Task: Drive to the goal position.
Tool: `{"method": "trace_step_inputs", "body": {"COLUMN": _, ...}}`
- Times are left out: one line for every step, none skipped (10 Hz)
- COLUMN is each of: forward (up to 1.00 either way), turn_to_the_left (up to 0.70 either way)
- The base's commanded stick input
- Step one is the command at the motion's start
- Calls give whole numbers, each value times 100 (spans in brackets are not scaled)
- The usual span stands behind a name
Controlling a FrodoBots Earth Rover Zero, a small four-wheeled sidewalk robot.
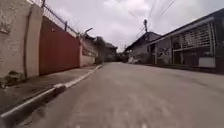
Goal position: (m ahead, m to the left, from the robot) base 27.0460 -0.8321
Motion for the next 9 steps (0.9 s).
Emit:
{"method": "trace_step_inputs", "body": {"forward": 100, "turn_to_the_left": 0}}
{"method": "trace_step_inputs", "body": {"forward": 100, "turn_to_the_left": 0}}
{"method": "trace_step_inputs", "body": {"forward": 100, "turn_to_the_left": 0}}
{"method": "trace_step_inputs", "body": {"forward": 100, "turn_to_the_left": 0}}
{"method": "trace_step_inputs", "body": {"forward": 100, "turn_to_the_left": 0}}
{"method": "trace_step_inputs", "body": {"forward": 100, "turn_to_the_left": 0}}
{"method": "trace_step_inputs", "body": {"forward": 100, "turn_to_the_left": 0}}
{"method": "trace_step_inputs", "body": {"forward": 100, "turn_to_the_left": 0}}
{"method": "trace_step_inputs", "body": {"forward": 100, "turn_to_the_left": 0}}
